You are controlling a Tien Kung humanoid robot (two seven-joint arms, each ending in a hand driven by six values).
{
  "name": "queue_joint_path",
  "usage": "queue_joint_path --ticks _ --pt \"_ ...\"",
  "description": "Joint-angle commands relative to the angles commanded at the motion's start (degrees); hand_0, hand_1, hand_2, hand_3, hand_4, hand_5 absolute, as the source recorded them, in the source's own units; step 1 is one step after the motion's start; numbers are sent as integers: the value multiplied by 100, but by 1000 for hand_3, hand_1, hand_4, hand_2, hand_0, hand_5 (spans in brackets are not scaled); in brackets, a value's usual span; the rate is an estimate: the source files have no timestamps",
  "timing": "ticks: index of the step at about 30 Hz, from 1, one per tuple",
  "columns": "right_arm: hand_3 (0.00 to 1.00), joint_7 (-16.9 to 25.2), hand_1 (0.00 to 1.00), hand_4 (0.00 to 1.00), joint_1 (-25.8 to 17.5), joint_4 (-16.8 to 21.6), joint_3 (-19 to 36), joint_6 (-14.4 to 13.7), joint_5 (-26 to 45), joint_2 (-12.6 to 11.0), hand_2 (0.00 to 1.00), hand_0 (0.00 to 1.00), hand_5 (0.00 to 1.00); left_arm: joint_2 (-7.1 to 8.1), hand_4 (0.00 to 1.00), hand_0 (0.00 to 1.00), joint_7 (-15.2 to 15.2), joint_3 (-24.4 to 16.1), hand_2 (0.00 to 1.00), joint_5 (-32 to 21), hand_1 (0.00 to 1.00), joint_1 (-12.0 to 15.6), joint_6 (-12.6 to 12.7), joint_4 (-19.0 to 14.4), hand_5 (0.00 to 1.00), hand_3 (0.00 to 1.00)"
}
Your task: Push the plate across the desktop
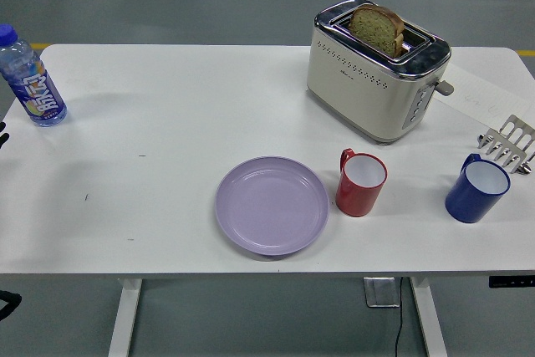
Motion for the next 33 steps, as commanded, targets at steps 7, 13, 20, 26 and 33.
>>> queue_joint_path --ticks 7,13,20,26,33 --pt "619 -2 543 141 0 0 6 9 -29 -8 638 602 357 -18 498 833 -18 -46 844 15 845 -13 -32 -6 998 807" --pt "619 3 544 142 3 0 22 11 -53 -10 638 602 355 -38 497 828 -21 -91 844 22 843 -19 -36 -2 998 806" --pt "619 8 544 140 27 0 38 7 -68 -13 637 602 353 -36 497 825 -23 -117 844 37 844 -47 -45 -6 998 805" --pt "619 12 544 140 43 0 38 0 -61 -16 639 602 353 -43 497 825 -18 -112 844 44 844 -47 -38 1 998 805" --pt "619 13 544 140 24 0 40 0 -62 -21 639 602 353 -38 496 823 -20 -87 845 49 843 -55 -29 -2 998 805"
